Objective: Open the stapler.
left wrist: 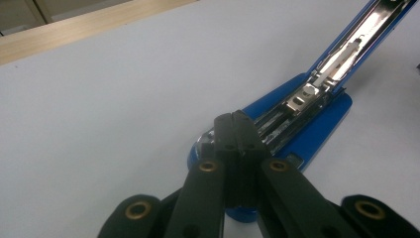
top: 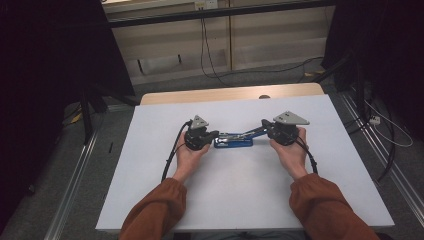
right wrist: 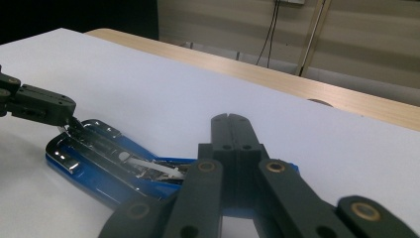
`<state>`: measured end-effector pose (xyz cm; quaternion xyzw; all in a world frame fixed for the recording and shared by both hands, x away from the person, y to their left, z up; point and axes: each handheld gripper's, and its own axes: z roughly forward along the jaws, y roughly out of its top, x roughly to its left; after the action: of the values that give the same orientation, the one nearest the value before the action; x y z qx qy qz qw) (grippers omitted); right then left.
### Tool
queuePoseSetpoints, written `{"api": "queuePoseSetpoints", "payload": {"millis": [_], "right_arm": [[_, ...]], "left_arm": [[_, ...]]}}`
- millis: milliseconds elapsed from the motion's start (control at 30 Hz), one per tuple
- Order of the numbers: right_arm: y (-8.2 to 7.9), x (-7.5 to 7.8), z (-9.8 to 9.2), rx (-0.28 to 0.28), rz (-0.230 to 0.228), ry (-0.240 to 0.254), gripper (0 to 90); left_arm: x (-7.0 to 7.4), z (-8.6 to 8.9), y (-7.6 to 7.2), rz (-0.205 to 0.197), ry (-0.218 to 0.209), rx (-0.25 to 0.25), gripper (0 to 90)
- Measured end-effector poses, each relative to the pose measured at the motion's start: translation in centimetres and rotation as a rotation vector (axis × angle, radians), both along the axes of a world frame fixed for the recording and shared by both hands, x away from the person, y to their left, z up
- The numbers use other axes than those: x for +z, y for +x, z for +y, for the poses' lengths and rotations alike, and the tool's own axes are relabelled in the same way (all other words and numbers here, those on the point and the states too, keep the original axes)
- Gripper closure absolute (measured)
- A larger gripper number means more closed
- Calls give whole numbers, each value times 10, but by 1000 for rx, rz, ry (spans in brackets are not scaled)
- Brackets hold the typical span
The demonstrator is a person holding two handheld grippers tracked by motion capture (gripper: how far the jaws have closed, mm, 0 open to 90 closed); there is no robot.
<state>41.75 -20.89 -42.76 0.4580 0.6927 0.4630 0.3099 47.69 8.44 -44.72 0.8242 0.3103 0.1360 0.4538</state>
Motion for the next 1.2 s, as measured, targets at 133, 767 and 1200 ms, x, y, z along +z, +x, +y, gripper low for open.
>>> {"api": "queuePoseSetpoints", "payload": {"millis": [133, 767, 1200], "right_arm": [[-1, -2, -3, 5, 5, 1, 900], [0, -13, -11, 29, 32, -1, 900], [1, -22, -12, 28, 68, -13, 900]], "left_arm": [[0, 0, 0, 2, 0, 0, 900], [-1, 1, 0, 2, -12, 0, 900], [-1, 1, 0, 2, -11, 0, 900]]}}
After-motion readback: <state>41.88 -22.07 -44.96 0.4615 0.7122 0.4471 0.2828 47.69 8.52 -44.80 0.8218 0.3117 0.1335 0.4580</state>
